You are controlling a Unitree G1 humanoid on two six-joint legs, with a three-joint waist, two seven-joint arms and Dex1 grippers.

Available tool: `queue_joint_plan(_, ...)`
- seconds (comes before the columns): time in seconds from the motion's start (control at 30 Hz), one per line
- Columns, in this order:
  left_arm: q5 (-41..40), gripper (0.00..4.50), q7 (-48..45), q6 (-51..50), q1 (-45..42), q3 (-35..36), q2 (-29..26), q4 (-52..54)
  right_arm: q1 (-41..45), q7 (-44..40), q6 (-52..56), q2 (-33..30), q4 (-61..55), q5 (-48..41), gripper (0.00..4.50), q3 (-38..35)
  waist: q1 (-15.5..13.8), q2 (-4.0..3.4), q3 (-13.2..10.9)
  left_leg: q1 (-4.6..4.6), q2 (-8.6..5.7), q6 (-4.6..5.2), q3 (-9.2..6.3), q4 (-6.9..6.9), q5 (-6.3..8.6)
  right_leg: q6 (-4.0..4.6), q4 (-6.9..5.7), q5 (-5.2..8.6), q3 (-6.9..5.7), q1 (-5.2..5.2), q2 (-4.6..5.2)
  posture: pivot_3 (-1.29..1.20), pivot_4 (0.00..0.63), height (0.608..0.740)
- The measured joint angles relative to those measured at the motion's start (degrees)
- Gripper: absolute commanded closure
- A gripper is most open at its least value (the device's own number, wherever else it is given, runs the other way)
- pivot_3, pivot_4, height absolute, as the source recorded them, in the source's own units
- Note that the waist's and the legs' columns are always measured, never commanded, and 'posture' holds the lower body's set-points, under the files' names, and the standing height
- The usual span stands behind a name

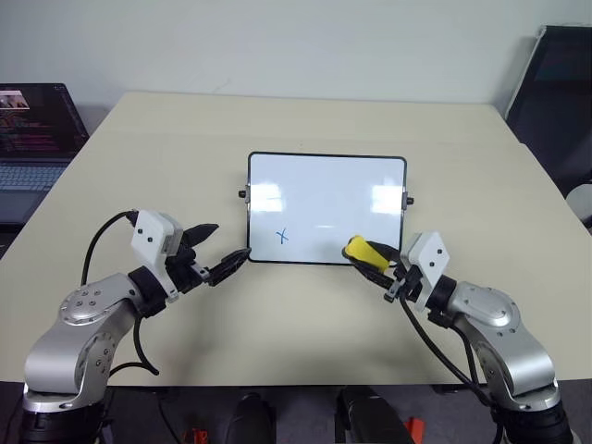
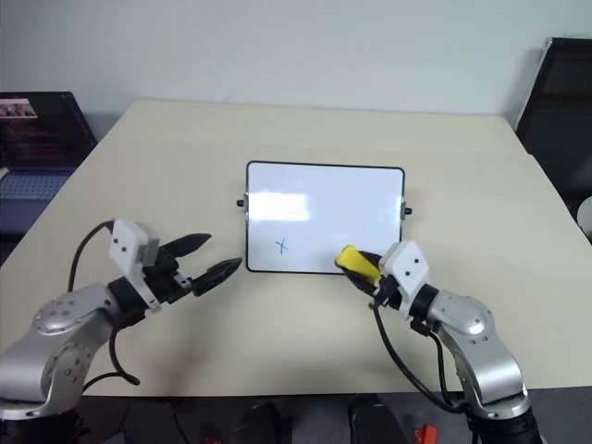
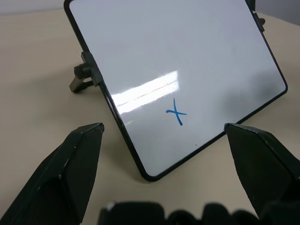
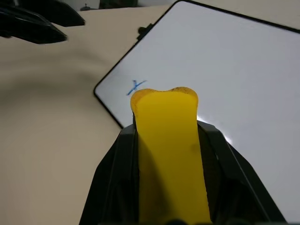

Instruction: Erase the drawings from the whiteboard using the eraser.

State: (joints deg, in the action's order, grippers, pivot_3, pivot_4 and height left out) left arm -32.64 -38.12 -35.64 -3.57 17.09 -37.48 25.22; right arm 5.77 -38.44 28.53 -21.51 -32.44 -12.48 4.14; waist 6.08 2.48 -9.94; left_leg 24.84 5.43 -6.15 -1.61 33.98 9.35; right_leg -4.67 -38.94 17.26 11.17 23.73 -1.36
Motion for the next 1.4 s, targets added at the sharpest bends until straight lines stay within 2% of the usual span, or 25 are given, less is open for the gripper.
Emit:
queue_joint_plan(0.47,-1.3,0.0,5.1,-2.7,1.9,1.0,0.1,3.5,2.3,1.2,-0.3,-1.2,1.5,-1.5,3.2,4.1,0.2,0.04,0.0,-0.06,-0.04,0.0,-0.01,0.0,-0.01,0.01,0.04,-0.01,-0.03,-0.07,0.05,0.0,0.15,0.74)
queue_joint_plan(0.73,-0.1,0.0,4.7,-0.6,5.2,3.0,-0.4,3.1,7.0,2.2,-4.2,-4.2,6.4,7.0,3.2,9.8,0.2,0.05,0.0,-0.06,-0.04,0.0,0.0,0.02,-0.01,0.02,0.04,-0.02,-0.02,-0.05,0.06,0.0,0.15,0.74)
queue_joint_plan(0.87,1.5,0.0,3.2,1.5,5.8,3.2,-1.7,0.8,12.8,3.7,-6.3,-3.5,10.9,12.2,3.2,13.3,0.3,0.05,0.0,-0.06,-0.04,0.0,0.0,0.03,-0.01,0.01,0.03,-0.03,-0.03,-0.05,0.06,0.0,0.15,0.74)
queue_joint_plan(1.2,7.3,0.0,-3.7,11.3,6.5,0.9,-2.9,-8.4,34.6,6.0,-10.9,7.2,34.3,23.1,3.2,23.3,0.3,0.05,0.0,-0.01,-0.01,0.0,0.0,-0.04,-0.01,0.21,-0.01,-0.18,-0.11,0.01,0.04,0.0,0.15,0.74)
queue_joint_plan(1.4,9.3,0.0,-7.8,18.2,7.8,-0.5,-2.8,-11.2,39.4,4.5,-13.9,8.6,44.4,28.3,3.2,27.3,0.1,0.04,0.0,0.01,0.03,-0.01,-0.01,-0.12,0.0,0.12,-0.02,-0.24,-0.2,0.04,0.05,0.0,0.15,0.74)
